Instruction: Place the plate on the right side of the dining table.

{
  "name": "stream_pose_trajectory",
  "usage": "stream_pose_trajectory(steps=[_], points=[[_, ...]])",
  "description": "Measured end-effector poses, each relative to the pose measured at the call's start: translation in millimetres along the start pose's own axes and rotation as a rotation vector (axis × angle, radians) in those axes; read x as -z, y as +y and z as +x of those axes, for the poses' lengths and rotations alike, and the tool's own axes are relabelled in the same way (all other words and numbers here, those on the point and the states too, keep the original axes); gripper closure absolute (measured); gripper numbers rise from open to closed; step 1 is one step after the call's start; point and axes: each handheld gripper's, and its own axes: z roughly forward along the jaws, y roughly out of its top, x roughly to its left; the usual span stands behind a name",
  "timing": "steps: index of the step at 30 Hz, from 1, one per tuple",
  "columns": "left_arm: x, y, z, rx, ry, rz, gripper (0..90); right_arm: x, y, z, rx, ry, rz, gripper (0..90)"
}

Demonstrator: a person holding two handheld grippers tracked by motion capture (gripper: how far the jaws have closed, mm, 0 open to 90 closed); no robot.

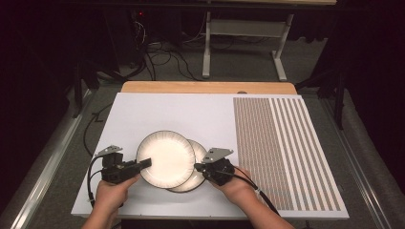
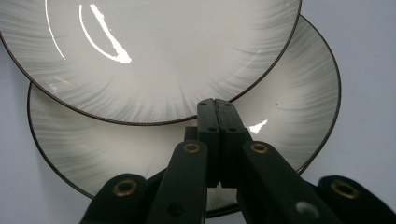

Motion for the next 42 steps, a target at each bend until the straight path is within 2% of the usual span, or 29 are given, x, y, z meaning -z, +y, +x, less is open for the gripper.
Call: stream_pose_trajectory(steps=[4,14,20,30,33,34,36,42], points=[[0.9,0.1,-0.6,0.004,-0.007,-0.013,71.0,0.9,-0.4,-0.4,-0.002,-0.002,-0.004,90.0],[4.1,0.6,-4.6,-0.017,-0.019,-0.05,74.2,9.6,-1.7,-1.7,-0.005,-0.005,-0.016,90.0],[6.6,0.1,-4.8,-0.021,-0.035,-0.072,75.6,20.0,-2.1,-6.8,-0.018,-0.016,-0.049,90.0],[10.5,-0.5,-14.5,-0.08,-0.047,-0.13,78.5,45.7,-6.1,-16.7,-0.066,-0.041,-0.096,88.7],[11.3,-0.7,-16.0,-0.097,-0.045,-0.135,78.8,57.0,-8.1,-21.5,-0.076,-0.056,-0.118,85.5],[11.5,-1.1,-15.8,-0.099,-0.047,-0.139,78.8,65.0,-10.5,-24.3,-0.078,-0.075,-0.131,82.5],[12.0,-1.7,-16.0,-0.101,-0.047,-0.149,78.8,68.1,-11.8,-25.5,-0.074,-0.087,-0.134,81.8],[15.1,-3.3,-19.9,-0.161,-0.044,-0.181,79.0,93.7,-25.9,-36.5,-0.106,-0.127,-0.172,73.0]])
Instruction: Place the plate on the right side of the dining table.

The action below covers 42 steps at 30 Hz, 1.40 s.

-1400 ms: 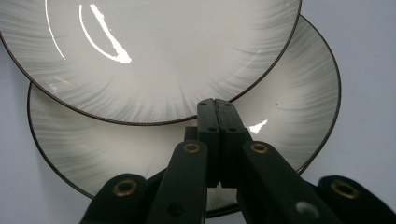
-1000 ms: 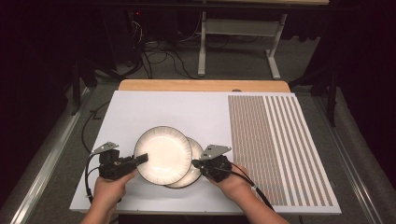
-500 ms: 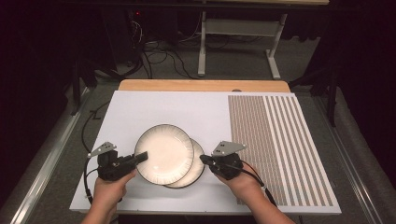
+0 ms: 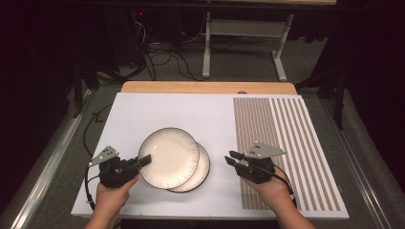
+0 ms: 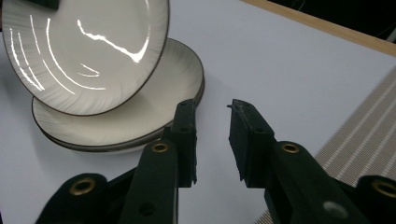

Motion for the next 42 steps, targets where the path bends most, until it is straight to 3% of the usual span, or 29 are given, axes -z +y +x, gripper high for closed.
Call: stream_pose_trajectory(steps=[9,14,19,25,29,32,35,42], points=[[4.4,-1.3,-10.4,-0.104,0.015,-0.045,79.1,42.7,-15.7,-28.2,-0.065,-0.076,-0.065,62.1],[7.2,-2.3,-14.8,-0.167,0.021,-0.068,79.2,58.2,-22.9,-35.0,-0.076,-0.111,-0.088,53.9],[8.5,-3.4,-16.4,-0.2,0.012,-0.075,78.9,69.3,-30.4,-38.3,-0.08,-0.145,-0.114,42.7],[9.9,-3.5,-18.5,-0.226,0.014,-0.078,78.7,74.7,-35.3,-38.2,-0.063,-0.16,-0.137,28.2],[10.9,-3.7,-19.8,-0.242,0.013,-0.081,78.6,75.2,-38.2,-39.7,-0.089,-0.162,-0.149,16.0],[12.0,-3.8,-22.0,-0.265,0.016,-0.083,78.6,75.2,-39.5,-40.2,-0.1,-0.163,-0.152,11.7],[12.9,-3.7,-23.6,-0.28,0.02,-0.082,78.5,74.4,-40.2,-40.4,-0.105,-0.164,-0.153,0.4],[15.2,-4.0,-23.3,-0.29,0.017,-0.078,78.5,70.8,-39.7,-38.2,-0.097,-0.151,-0.136,0.4]])
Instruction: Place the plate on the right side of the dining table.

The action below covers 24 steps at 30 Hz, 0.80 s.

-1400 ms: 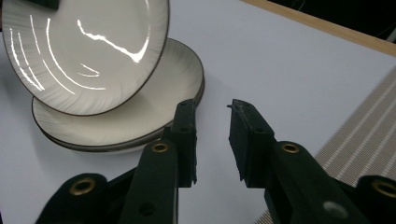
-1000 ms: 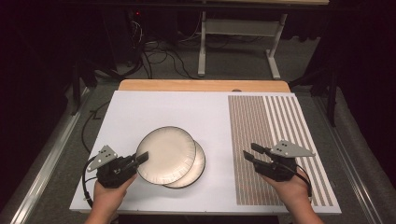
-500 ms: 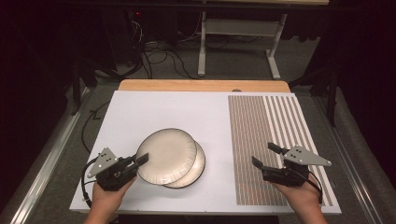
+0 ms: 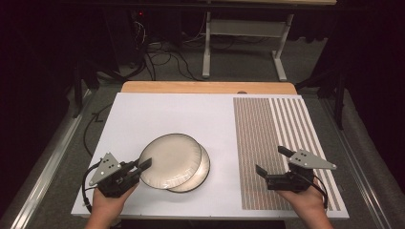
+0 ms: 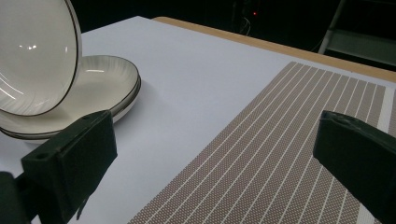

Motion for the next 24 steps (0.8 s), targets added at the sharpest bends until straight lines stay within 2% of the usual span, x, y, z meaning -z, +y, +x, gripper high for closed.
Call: stream_pose_trajectory(steps=[4,8,10,24], points=[[0.5,-0.2,0.2,-0.001,-0.002,0.0,78.5,-3.7,6.7,6.0,0.013,0.007,-0.001,0.4],[0.0,0.2,0.6,0.0,-0.002,0.002,78.5,-11.5,14.4,14.9,0.014,0.039,-0.009,0.5],[0.0,0.3,0.0,-0.004,-0.002,0.0,78.5,-20.3,19.3,24.6,0.036,0.06,0.0,0.5],[-0.7,1.1,1.0,-0.008,-0.008,0.003,78.4,-60.1,30.2,51.8,0.077,0.11,0.041,4.3]])
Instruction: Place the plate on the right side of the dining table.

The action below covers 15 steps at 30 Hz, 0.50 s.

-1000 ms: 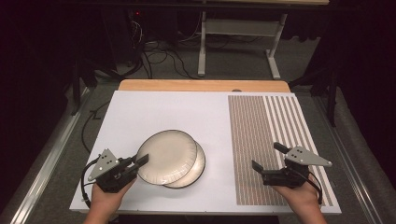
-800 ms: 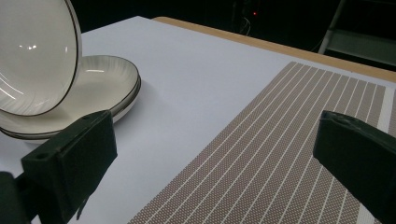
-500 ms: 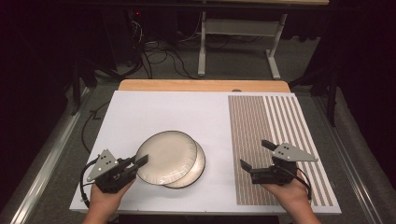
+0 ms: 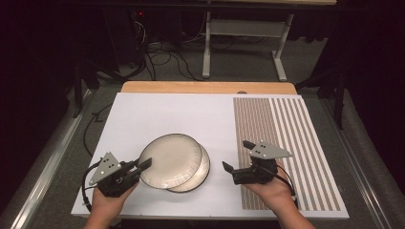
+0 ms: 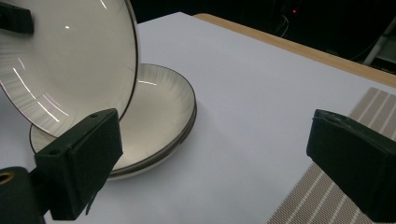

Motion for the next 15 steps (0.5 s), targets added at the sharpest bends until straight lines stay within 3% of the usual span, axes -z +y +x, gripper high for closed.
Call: stream_pose_trajectory(steps=[15], points=[[-0.2,-0.4,2.5,0.009,-0.006,0.0,78.4,-48.6,15.5,31.5,0.012,0.1,0.029,16.3]])
